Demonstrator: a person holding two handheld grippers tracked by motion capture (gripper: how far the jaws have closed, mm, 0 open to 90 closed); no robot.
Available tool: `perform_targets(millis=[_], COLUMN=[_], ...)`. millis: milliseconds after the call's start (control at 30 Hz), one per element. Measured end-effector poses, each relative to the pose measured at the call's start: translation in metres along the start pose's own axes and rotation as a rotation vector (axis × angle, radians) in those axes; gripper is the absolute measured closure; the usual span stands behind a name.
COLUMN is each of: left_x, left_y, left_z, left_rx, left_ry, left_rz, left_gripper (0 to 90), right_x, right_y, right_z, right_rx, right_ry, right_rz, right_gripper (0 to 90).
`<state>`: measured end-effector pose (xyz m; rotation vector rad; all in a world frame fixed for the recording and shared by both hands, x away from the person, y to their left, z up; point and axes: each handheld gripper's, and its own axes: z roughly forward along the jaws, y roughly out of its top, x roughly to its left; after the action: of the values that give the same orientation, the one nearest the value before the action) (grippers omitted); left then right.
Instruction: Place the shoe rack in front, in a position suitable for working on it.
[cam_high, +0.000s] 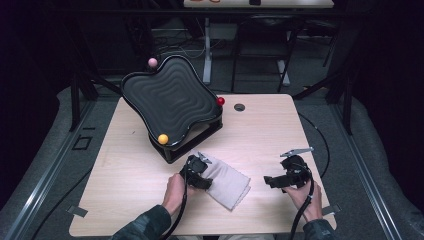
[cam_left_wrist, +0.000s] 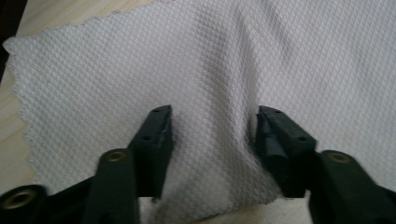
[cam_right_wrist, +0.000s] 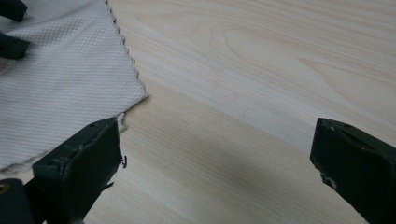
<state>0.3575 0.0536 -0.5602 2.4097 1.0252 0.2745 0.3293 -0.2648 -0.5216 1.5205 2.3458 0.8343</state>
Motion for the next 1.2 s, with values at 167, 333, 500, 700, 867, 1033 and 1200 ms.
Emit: perform_targets(millis=[167,333,500,700,867,1033,1200], left_x=[0.003,0.005,0.011,0.016,0.026,0.04,0.054], left_y=[-0.004,-0.008,-0.013,-0.017,-0.031,-0.051,-0.07], left_z=[-0.002,-0.005,-0.021,-0.053,-0.082,-0.108,-0.131], left_rx=[-0.021,-0.034,-0.053,-0.1,-0.137,-0.167,-0.19], left_ry=[-0.001,-0.022,-0.031,-0.057,-0.068,-0.049,-0.016], left_rz=[-0.003,-0.008,0.0,0.004,-0.021,-0.058,-0.09], left_gripper=[73.7,84.1,84.5,84.5,84.6,84.6,84.5], right_x=[0.001,0.001,0.0,0.001,0.002,0.004,0.005], right_y=[0.0,0.0,0.001,0.0,0.001,0.002,0.002], right_z=[0.0,0.001,-0.001,0.0,0.0,0.002,0.003], right_rx=[0.003,0.003,-0.008,-0.008,-0.008,-0.005,-0.002], right_ry=[-0.003,-0.008,-0.01,-0.015,-0.015,-0.017,-0.016], right_rz=[-0.002,-0.01,-0.012,-0.013,-0.018,-0.021,-0.027], right_gripper=[1.7,2.4,2.8,3.0,3.1,3.2,3.2])
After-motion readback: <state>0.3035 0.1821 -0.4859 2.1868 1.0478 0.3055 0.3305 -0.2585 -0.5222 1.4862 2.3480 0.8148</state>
